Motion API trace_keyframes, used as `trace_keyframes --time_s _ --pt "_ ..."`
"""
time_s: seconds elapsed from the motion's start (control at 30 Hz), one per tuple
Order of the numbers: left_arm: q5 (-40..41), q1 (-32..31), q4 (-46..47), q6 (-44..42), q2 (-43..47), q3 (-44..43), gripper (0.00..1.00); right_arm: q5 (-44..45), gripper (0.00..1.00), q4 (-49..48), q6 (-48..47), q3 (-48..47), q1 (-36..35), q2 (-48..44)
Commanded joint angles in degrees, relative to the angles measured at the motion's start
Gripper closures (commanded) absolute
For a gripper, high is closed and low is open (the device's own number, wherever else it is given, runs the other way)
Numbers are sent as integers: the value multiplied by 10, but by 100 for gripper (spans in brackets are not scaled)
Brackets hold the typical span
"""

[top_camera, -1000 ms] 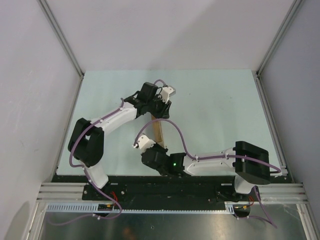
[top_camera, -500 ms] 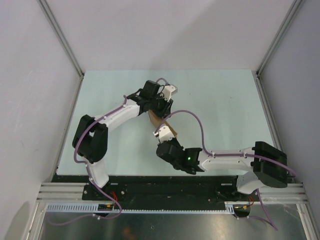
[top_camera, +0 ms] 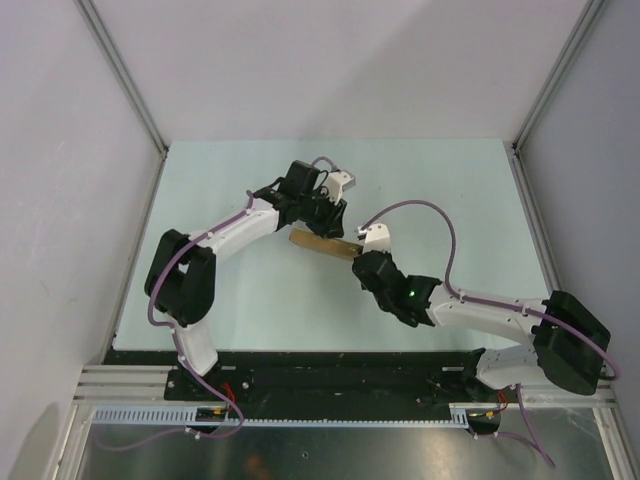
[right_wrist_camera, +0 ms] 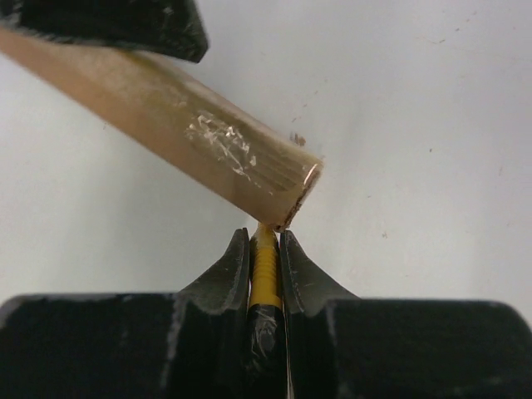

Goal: Unpack the express box

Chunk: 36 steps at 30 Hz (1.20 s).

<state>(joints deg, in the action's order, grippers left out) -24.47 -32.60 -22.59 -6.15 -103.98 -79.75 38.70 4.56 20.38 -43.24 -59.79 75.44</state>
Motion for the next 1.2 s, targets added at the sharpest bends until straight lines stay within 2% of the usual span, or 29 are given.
trace_keyframes --time_s 0.0,0.23,0.33,0.47,0.53,0.67,0.83,1.03,1.17 --pt "-45 1 -7 -15 -10 -26 61 -38 100 -59 5 2 41 -20" --pt "-80 3 -8 -5 -16 -45 59 -107 100 -111 17 2 105 -28" --pt "-78 3 -8 -5 -17 -60 54 -135 100 -138 20 2 127 -22" --pt "-85 5 -7 -9 -24 -84 41 -167 100 -156 33 0 155 -11" --pt "-96 6 -7 -12 -30 -97 37 -184 100 -162 36 1 165 -5" --pt "-143 12 -8 -15 -53 -120 31 -209 100 -183 43 -1 190 15" --pt "-224 28 -7 -13 -75 -138 29 -234 100 -197 47 -10 209 44" --pt "-162 32 -8 -44 -78 -133 25 -240 100 -194 54 -15 219 52" --pt "-152 28 -8 -69 -73 -119 22 -245 100 -190 62 -17 230 54"
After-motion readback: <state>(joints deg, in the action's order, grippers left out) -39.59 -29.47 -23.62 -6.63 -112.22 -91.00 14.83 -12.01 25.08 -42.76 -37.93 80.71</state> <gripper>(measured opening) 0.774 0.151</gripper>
